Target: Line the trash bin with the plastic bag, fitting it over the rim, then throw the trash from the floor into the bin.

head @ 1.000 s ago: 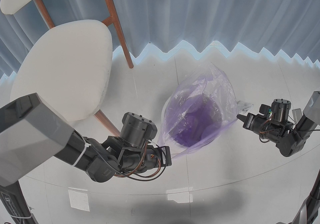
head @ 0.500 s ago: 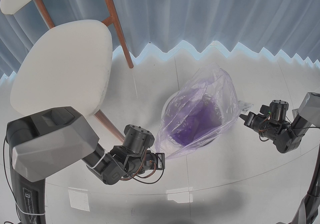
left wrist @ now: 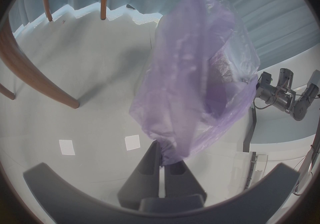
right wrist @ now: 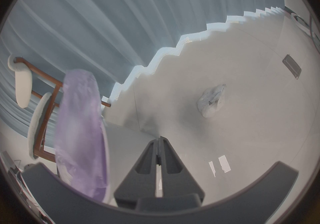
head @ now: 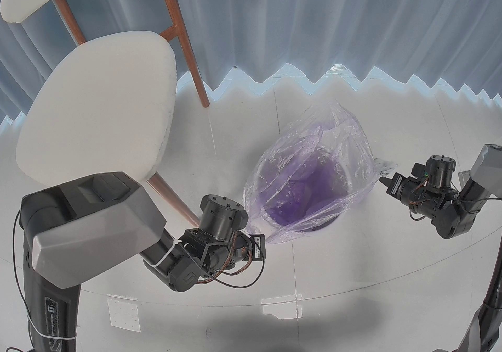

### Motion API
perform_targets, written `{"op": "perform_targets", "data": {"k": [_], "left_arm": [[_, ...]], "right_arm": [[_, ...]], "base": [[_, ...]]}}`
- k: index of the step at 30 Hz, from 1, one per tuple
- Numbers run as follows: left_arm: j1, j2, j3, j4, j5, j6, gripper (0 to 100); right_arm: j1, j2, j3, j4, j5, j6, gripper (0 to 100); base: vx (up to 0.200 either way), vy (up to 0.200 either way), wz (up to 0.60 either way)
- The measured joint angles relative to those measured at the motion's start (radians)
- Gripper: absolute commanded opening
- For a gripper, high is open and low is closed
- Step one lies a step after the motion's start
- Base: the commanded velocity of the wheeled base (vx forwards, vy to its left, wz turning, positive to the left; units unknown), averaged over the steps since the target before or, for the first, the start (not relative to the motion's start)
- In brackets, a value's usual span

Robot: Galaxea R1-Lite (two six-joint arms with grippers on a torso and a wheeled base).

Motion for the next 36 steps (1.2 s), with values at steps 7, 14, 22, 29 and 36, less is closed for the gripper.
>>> {"op": "perform_targets", "data": {"k": [7,14,22,29,36], "left_arm": [[-0.026,-0.015,0.023,-0.037,0.023,-0.002,0],[-0.041,-0.037,0.038,-0.039,0.033,-0.003,0],[-0.043,-0.044,0.04,-0.039,0.039,-0.003,0],[-0.045,-0.053,0.04,-0.039,0.039,-0.003,0],[-0.045,-0.059,0.048,-0.039,0.04,0.0,0]], "right_arm": [[0.019,-0.137,0.038,0.044,0.004,0.044,100],[0.033,-0.203,0.077,0.04,0.005,0.044,100],[0.055,-0.174,0.093,0.01,0.006,0.039,100],[0.069,-0.1,0.097,-0.089,0.006,0.041,100],[0.082,-0.041,0.099,-0.113,0.005,0.047,0]], "base": [[0.0,0.0,0.0],[0.0,0.0,0.0],[0.0,0.0,0.0],[0.0,0.0,0.0],[0.0,0.0,0.0]]}}
